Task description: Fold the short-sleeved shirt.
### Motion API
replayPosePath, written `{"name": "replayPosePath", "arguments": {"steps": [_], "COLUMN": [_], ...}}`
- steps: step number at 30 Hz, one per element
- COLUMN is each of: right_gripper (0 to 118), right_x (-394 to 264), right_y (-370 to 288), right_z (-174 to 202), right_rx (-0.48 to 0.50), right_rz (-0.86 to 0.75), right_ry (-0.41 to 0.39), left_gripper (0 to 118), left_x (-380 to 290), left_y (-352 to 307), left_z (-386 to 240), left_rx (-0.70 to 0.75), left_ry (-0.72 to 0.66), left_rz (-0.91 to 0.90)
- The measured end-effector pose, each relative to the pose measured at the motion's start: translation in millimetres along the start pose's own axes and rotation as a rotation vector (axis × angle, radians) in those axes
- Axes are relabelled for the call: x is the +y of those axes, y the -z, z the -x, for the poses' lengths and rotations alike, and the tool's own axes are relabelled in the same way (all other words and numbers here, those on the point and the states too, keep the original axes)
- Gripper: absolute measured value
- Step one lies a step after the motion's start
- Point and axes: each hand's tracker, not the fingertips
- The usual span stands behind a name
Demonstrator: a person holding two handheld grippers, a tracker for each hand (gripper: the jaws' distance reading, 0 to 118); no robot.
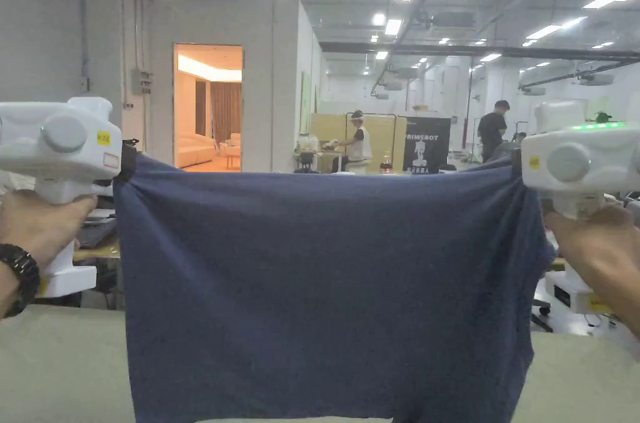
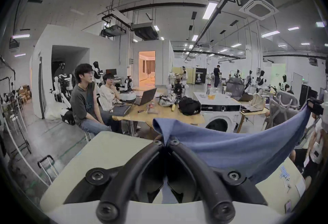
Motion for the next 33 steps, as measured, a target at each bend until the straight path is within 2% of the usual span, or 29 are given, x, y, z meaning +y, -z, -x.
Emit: {"name": "replayPosePath", "arguments": {"steps": [7,22,28,31,33], "right_gripper": [0,0,0,0,0], "right_x": [-86.7,-213.0,-286.9,-320.8,-340.9], "right_y": [-54.0,-214.8,-259.3,-276.1,-282.9], "right_z": [-9.4,-41.5,-44.6,-41.9,-43.7], "right_rx": [0.005,0.032,0.072,0.065,0.085], "right_rz": [0.095,0.236,0.361,0.438,0.505], "right_ry": [-0.026,-0.039,-0.025,-0.090,-0.080], "left_gripper": [0,0,0,0,0], "left_x": [-97.7,-233.6,-319.3,-357.4,-381.6], "left_y": [-29.7,-181.0,-204.7,-210.6,-212.7], "left_z": [4.4,13.0,23.4,25.5,27.0], "left_rx": [-0.048,-0.113,-0.125,-0.137,-0.135], "left_ry": [-0.022,-0.009,-0.055,-0.058,-0.058], "left_rz": [0.089,0.116,0.277,0.382,0.458]}}
